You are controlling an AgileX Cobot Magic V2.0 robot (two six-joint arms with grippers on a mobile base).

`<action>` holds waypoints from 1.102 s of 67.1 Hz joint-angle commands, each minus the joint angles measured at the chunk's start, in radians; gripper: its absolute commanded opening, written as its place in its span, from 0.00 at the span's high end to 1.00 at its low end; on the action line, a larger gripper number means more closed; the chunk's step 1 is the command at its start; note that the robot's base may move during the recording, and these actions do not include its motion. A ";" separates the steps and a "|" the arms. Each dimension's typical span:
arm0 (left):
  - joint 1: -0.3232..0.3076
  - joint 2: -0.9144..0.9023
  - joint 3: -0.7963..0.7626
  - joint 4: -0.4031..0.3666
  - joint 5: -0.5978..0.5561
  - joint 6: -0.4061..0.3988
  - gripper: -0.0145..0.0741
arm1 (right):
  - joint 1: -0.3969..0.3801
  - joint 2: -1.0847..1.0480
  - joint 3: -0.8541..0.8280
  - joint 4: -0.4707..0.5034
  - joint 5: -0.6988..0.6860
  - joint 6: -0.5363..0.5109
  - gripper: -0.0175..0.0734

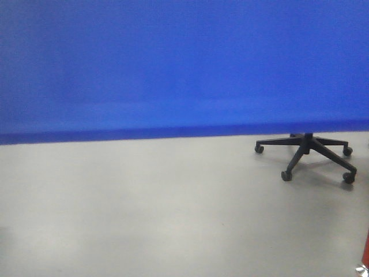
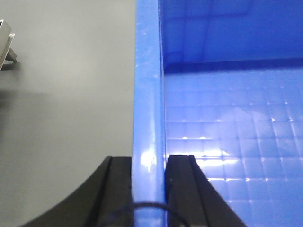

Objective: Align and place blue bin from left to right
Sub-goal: 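Turn the base across the floor holding the blue bin in both grippers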

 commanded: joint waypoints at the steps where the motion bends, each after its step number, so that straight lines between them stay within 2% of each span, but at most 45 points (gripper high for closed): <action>1: -0.022 0.000 -0.011 -0.006 -0.244 -0.004 0.96 | 0.017 -0.002 -0.009 -0.001 -0.447 0.004 0.89; 74: -0.022 0.000 -0.011 0.010 -0.245 -0.004 0.96 | 0.017 -0.002 -0.009 -0.001 -0.451 0.004 0.89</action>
